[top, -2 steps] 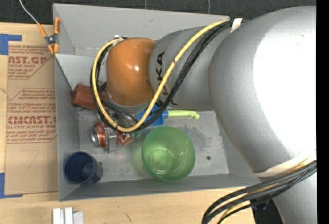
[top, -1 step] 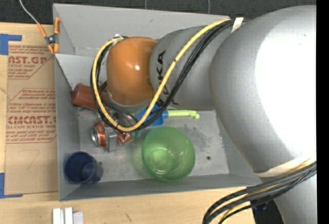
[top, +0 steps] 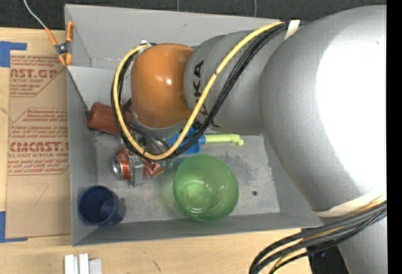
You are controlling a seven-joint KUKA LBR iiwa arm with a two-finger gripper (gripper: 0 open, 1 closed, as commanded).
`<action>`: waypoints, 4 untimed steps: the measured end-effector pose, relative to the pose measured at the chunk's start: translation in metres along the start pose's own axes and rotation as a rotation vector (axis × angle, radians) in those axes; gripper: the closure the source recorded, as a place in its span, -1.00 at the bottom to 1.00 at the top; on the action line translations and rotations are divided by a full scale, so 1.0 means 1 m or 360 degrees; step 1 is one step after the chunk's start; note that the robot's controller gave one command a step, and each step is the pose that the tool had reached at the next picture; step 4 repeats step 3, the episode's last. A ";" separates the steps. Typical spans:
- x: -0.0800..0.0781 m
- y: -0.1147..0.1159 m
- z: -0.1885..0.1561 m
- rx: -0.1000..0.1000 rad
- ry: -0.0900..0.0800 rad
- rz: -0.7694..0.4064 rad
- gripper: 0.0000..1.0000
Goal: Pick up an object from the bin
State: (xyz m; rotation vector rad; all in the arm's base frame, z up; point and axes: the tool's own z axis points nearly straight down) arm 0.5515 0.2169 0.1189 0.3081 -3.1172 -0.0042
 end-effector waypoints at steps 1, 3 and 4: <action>0.002 0.000 -0.019 0.0002 0.0009 0.0000 1.00; -0.001 0.001 -0.045 -0.0002 -0.0013 -0.0001 1.00; -0.001 0.001 -0.045 -0.0002 -0.0013 -0.0001 1.00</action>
Offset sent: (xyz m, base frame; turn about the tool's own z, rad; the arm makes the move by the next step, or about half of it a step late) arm 0.0000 0.0000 0.0027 0.0000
